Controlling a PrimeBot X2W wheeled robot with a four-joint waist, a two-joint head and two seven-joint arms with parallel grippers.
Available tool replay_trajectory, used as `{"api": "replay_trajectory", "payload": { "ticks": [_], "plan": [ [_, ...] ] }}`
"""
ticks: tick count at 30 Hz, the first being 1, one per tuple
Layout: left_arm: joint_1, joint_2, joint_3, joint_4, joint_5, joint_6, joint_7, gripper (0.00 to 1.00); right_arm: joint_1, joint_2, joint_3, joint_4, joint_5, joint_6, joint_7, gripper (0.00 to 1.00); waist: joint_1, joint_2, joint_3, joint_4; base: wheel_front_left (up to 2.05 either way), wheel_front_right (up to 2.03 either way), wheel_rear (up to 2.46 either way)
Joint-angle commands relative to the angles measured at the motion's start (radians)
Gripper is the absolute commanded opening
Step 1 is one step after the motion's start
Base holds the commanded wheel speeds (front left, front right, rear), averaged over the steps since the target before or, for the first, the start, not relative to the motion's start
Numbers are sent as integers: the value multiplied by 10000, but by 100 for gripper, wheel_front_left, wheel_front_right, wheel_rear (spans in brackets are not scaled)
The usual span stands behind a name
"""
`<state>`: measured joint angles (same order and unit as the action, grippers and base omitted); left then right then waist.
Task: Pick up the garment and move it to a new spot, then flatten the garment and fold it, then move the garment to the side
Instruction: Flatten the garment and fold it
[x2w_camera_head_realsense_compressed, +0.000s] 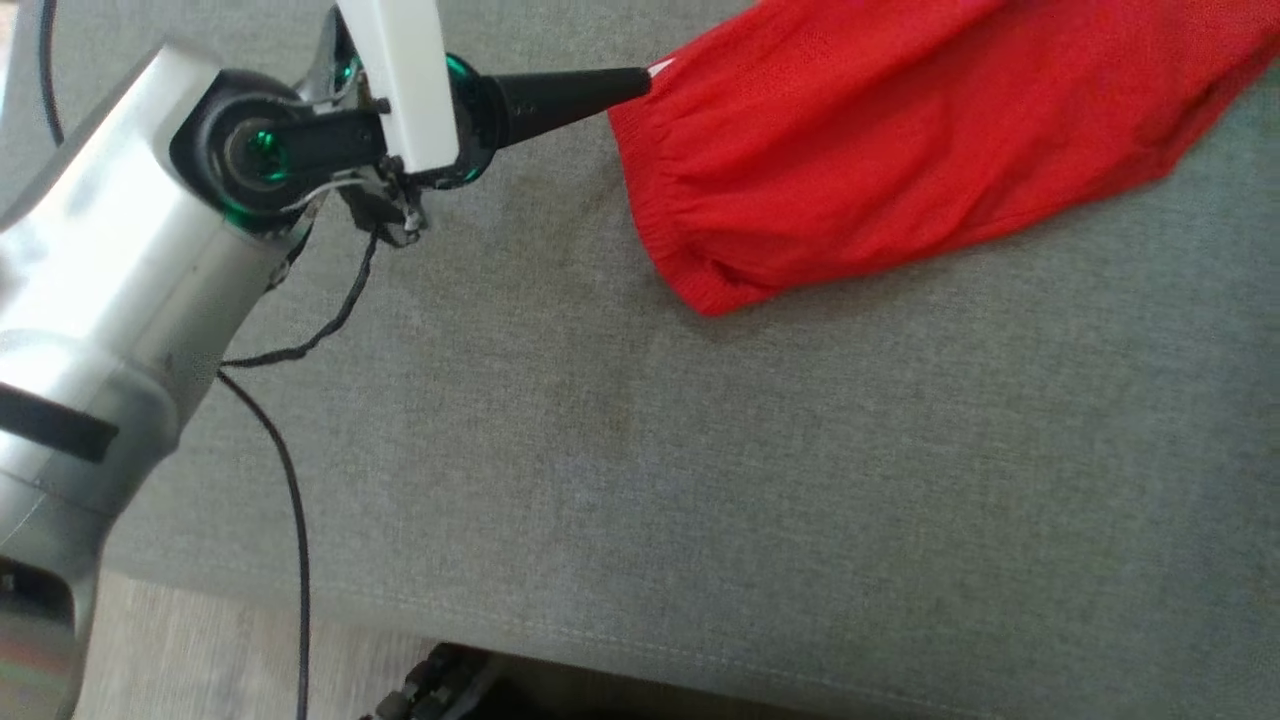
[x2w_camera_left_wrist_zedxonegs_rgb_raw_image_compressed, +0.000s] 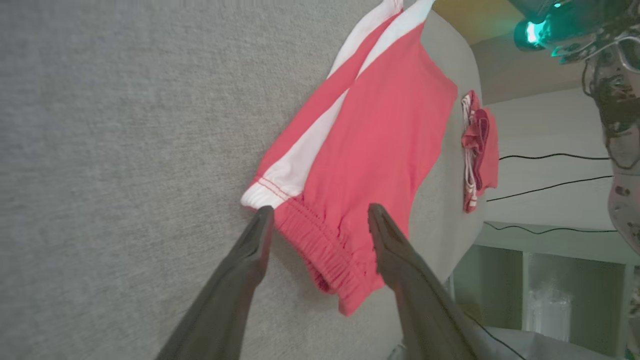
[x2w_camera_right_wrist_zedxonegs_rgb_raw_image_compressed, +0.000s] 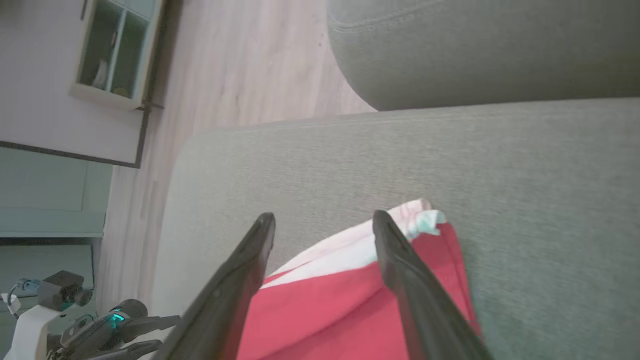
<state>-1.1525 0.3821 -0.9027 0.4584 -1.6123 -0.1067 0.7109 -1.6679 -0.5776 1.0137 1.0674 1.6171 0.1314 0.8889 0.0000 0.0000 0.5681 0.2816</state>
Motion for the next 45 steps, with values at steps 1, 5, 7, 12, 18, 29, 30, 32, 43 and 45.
{"api": "replay_trajectory", "payload": {
  "ticks": [1, 5, 7, 12, 18, 29, 30, 32, 43, 45],
  "plan": [
    [-397, 564, 330, -145, 249, -69, -103, 100, 316, 24, -162, -527, 88, -7, -278, 100, 0, 0, -215, -103, 0, 0, 0],
    [-403, 955, 169, -327, 1210, -161, -897, 100, 1064, -348, -481, -2154, -1, -7, -1756, 100, 0, 0, -659, -282, 0, 0, 0],
    [-316, 1256, 226, -562, 2359, -193, -2488, 100, 1858, -794, -704, -3598, -443, -7, -3627, 100, 0, 0, -1013, -402, 0, 0, 0],
    [175, 1607, 409, -816, 5068, 993, -6428, 100, 3509, -1367, -752, -4814, -1381, -7, -6780, 100, 0, 0, -1537, -540, 0, 0, 0],
    [1753, 1283, 625, -2254, 6907, 3489, -9470, 100, 4929, -1581, -276, -4127, -2432, -7, -9128, 100, 0, 0, -1806, -383, 0, 0, 0],
    [5319, -663, 1896, -5451, 9716, 4990, -9723, 100, 4799, -1400, 870, -1682, -2945, -7, -7502, 100, 0, 0, -1373, 533, 0, 0, 0],
    [5623, -864, 1964, -5504, 9866, 4922, -9724, 100, 4664, -1396, 1003, -1501, -3013, -7, -7184, 100, 0, 0, -1326, 623, 0, 0, 0],
    [6117, -1284, 2109, -5551, 10088, 4693, -9724, 100, 4451, -1363, 1213, -1034, -3023, -7, -6383, 100, 0, 0, -1266, 810, 0, 0, 0],
    [7415, -2666, 2927, -4967, 11210, 3462, -9726, 100, 4193, -600, 1527, -25, -2111, -7, -2329, 100, 0, 0, -1303, 1245, 0, 0, 0],
    [7558, -2825, 3104, -4896, 11324, 3299, -9726, 100, 4277, -548, 1593, -200, -2102, -7, -2255, 100, 0, 0, -1340, 1202, 0, 0, 0]
  ]
}}
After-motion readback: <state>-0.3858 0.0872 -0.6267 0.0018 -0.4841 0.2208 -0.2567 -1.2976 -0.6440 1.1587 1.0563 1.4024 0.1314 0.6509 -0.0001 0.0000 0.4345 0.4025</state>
